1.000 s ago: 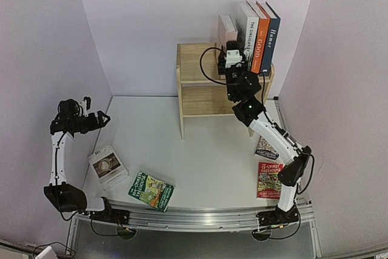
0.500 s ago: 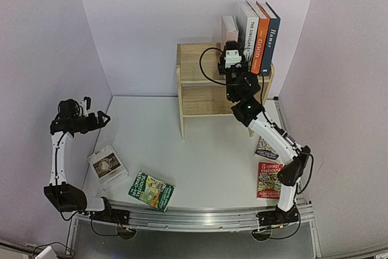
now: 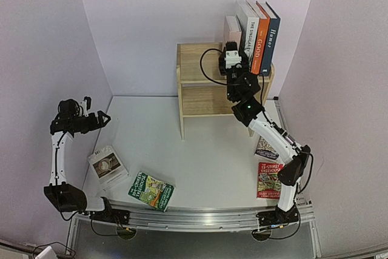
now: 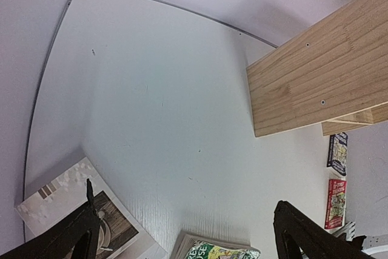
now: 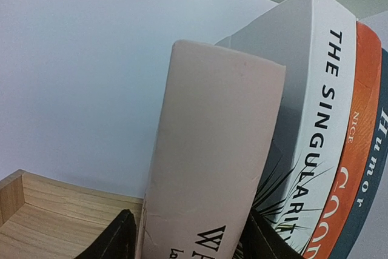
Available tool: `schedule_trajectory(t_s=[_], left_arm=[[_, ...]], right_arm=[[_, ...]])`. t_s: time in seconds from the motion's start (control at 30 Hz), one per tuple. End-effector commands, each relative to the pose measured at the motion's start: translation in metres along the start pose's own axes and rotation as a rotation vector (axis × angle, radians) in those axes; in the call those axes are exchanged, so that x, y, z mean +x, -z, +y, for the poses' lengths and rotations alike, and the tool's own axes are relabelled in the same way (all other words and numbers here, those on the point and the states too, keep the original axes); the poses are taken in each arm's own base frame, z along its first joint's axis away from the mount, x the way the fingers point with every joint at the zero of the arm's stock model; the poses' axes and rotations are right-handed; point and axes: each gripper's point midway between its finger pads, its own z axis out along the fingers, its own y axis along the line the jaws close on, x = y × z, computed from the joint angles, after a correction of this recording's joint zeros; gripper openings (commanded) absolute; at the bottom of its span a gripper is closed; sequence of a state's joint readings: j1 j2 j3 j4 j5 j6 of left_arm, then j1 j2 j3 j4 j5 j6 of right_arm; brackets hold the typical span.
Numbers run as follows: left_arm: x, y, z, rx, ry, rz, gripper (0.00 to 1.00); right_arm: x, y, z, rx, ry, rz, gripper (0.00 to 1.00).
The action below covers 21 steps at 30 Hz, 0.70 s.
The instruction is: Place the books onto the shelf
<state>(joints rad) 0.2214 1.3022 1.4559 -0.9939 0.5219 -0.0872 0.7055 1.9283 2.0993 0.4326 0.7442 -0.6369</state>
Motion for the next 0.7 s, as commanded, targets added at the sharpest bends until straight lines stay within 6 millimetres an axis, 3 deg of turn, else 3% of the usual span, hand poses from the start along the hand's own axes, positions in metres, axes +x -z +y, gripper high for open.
schedule_trajectory(t_s=[0.0,0.33,0.67], left_arm=[[-0.008,0.009,-0.009,0.023,-0.010,-0.043,1.00],[-0.007,0.008,-0.010,0.036,-0.010,-0.040,1.00],[-0.005,0.008,-0.014,0.061,-0.009,-0.034,1.00]], right_arm=[[-0.029,0.007,-0.027,0.041,-0.031,-0.051,0.59],[-0.040,0.031,-0.020,0.043,0.045,-0.087,0.63],[-0.041,0.040,-0.036,0.173,0.099,-0.088,0.65]])
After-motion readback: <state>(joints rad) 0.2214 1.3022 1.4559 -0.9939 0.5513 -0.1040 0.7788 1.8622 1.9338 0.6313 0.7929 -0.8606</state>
